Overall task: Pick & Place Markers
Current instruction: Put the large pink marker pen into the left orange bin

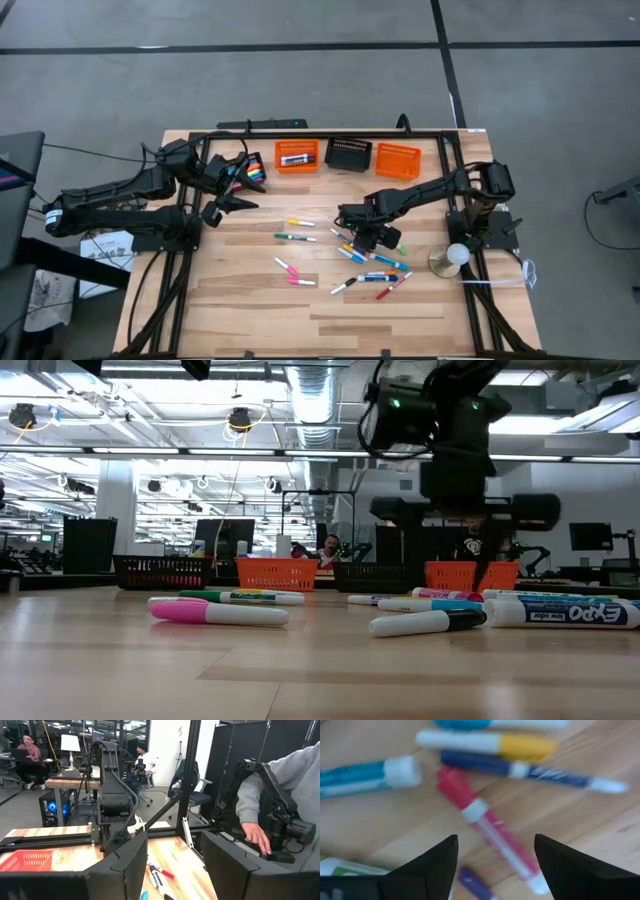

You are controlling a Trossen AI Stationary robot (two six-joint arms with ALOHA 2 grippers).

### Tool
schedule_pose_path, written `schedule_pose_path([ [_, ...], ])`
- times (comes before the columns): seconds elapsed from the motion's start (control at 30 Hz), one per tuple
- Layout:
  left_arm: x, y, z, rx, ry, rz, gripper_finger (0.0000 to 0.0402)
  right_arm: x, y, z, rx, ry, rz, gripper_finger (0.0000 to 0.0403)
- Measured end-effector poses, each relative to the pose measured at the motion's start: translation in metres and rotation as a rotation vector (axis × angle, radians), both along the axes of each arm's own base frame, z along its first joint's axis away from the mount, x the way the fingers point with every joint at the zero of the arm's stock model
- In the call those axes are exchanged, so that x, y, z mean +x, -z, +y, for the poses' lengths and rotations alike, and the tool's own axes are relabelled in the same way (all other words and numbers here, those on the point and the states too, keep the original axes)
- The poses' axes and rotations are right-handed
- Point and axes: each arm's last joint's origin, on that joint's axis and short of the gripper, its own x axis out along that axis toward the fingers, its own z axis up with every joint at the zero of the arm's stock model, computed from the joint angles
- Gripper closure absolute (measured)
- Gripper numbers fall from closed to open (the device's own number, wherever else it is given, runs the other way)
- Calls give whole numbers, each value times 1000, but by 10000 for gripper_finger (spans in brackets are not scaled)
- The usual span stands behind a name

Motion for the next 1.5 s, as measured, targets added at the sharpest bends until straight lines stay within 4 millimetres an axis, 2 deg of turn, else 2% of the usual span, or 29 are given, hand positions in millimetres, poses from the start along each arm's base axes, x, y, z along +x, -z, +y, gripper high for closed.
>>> schedule_pose_path([
  [0.2, 0, 0, 0, 0, 0, 1, 217, -5, 14, 0, -70, -19, -33, 148],
  [0.53, 0, 0, 0, 0, 0, 0, 217, -7, 19, -1, -78, -15, -67, 156],
  [0.67, 0, 0, 0, 0, 0, 0, 217, -7, 20, -1, -76, -16, -68, 187],
  [0.97, 0, 0, 0, 0, 0, 0, 217, -6, 21, -1, -71, -13, -79, 294],
  [1.13, 0, 0, 0, 0, 0, 0, 217, -5, 21, -3, -73, -7, -85, 338],
  [1.27, 0, 0, 0, 0, 0, 0, 217, -4, 20, -5, -79, 2, -87, 351],
  [1.5, 0, 0, 0, 0, 0, 0, 217, 1, 15, -8, -152, 18, -104, 341],
])
